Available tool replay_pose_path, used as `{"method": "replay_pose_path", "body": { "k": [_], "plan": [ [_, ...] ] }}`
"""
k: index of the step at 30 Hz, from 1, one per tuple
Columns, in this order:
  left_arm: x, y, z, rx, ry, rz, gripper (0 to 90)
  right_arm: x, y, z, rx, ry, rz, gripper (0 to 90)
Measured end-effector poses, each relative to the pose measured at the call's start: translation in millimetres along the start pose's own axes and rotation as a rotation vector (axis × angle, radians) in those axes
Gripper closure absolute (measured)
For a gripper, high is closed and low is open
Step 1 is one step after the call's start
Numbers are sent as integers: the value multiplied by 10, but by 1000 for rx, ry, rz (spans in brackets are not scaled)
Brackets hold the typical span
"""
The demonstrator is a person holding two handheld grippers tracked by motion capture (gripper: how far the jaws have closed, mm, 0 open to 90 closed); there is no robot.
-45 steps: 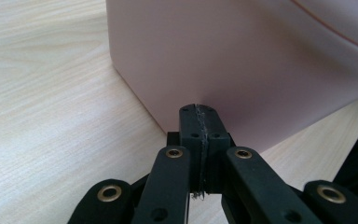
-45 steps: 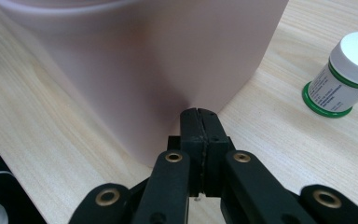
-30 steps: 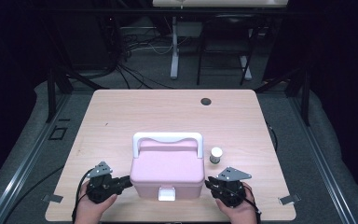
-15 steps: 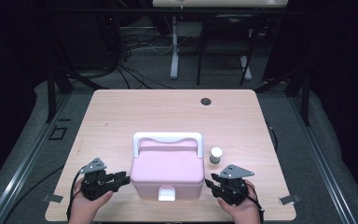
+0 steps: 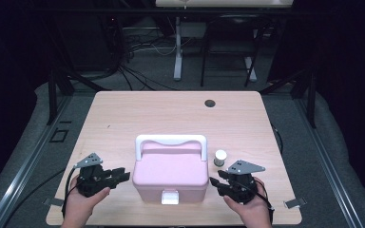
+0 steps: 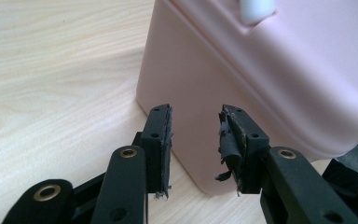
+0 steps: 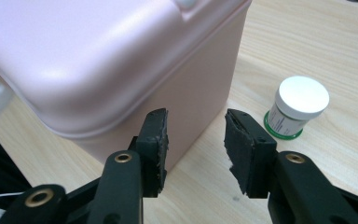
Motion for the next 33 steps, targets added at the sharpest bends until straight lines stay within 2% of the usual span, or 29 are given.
{"method": "replay_pose_path", "body": {
  "k": [3,8,16,25,33],
  "plan": [
    [-39,-85,-10,15,0,-16,628,-44,-78,-12,-7,-3,-14,606],
    [-102,-233,-33,40,-2,-14,620,-114,-223,-9,-13,-17,-39,615],
    [-103,-418,-108,48,21,-19,596,-182,-413,38,-28,-34,-61,616],
    [-1,-544,-186,55,50,-23,597,-110,-567,58,-24,-57,-85,627],
    [121,-607,-218,42,72,-23,612,22,-634,47,8,-74,-85,632]
  ]
}}
Point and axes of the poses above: each handheld gripper's, and its own axes: x roughly forward along the jaws, y roughly out of its underside, z roughly to its left, the point moved 5 cm from there along x, roughly forward along the jaws, and after that the axes turned 1 degree about z, right-handed, at the moved point
